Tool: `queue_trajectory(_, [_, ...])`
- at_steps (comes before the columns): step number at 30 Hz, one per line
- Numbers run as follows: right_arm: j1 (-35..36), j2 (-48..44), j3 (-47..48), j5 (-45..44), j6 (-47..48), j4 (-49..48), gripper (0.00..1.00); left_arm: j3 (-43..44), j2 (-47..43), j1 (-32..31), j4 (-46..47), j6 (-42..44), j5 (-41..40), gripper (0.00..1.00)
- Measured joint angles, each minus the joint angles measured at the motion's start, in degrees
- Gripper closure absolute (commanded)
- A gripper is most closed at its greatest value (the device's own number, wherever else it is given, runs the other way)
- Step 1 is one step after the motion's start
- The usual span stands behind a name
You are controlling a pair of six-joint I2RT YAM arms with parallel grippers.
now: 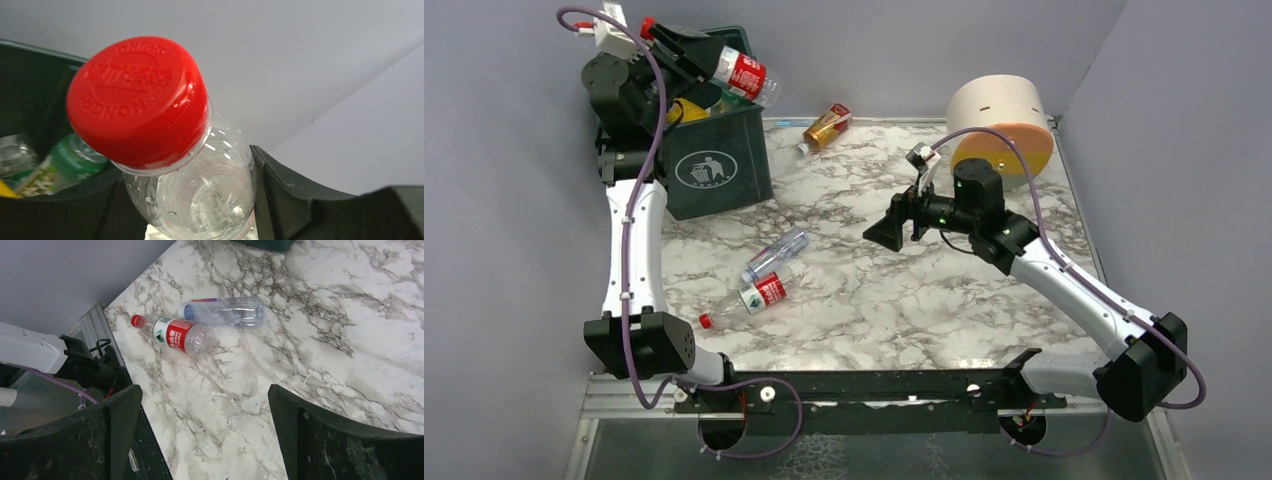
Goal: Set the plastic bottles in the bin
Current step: Place the plastic bottle in the trash bin.
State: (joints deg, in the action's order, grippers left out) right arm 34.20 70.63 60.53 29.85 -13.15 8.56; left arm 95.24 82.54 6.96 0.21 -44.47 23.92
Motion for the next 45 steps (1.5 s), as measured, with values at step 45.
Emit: queue_trajectory(45, [2.29, 27.69, 5.03, 7.17, 0.70, -9.03, 0.00, -6.95, -9.29, 14.84, -3.32, -2.67, 10.32, 0.01])
